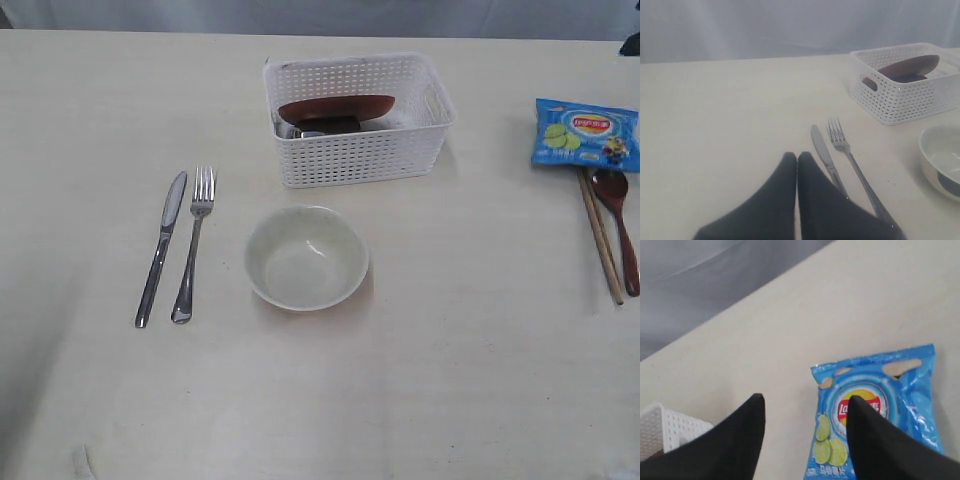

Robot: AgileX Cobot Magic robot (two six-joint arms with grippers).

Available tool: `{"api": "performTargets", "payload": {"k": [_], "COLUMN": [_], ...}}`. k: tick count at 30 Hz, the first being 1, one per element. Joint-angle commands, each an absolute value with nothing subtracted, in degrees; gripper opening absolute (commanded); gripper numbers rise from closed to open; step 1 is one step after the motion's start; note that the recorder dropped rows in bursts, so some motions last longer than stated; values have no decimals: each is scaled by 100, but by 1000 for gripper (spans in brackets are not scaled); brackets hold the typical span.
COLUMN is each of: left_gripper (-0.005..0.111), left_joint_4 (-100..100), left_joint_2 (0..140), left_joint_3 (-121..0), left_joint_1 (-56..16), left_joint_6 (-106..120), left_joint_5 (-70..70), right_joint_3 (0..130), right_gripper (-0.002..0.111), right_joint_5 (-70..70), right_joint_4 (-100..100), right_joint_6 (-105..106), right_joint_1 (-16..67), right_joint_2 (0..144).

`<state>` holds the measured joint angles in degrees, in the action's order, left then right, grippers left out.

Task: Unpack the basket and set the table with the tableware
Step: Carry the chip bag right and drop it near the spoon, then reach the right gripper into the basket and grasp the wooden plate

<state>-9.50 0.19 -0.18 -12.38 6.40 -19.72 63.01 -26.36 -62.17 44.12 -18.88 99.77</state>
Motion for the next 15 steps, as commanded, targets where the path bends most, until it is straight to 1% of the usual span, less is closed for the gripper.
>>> {"api": "performTargets", "payload": {"k": [1, 5, 9, 10, 11, 12, 13, 15], "left_gripper": [0, 0, 0, 0, 0, 0, 0, 0], "left_joint_4": [-941, -941, -941, -941, -941, -941, -941, -941], "left_joint_2": [0, 0, 0, 0, 0, 0, 0, 0], "left_joint_3": [0, 0, 0, 0, 0, 0, 0, 0], "left_joint_1": [-1271, -1271, -1271, -1271, -1271, -1271, -1271, -1271], "left_joint_6": [632, 621, 621, 621, 621, 621, 621, 621], "left_joint_5": [-1962, -1962, -1962, -1962, -1962, -1962, -1962, -1962], "right_joint_3": [6323, 6422, 6930, 7238, 7418, 7793, 7988, 8469], "right_gripper": [46, 46, 46, 46, 46, 46, 46, 46], "right_joint_5": [-2580, -2692, -3504, -3697, -3706, -3793, -3955, -4540], "right_joint_4": [-6168, -6161, -6091, -5669, -5243, -4291, -3771, -2711], "right_joint_6": [4527, 4540, 4122, 3539, 3099, 2218, 1952, 2531], "right_joint_1": [-1803, -1140, -126, 358, 595, 969, 1146, 1578], "right_joint_2": [9323, 9138, 9361, 9533, 9641, 9857, 9993, 10377]}}
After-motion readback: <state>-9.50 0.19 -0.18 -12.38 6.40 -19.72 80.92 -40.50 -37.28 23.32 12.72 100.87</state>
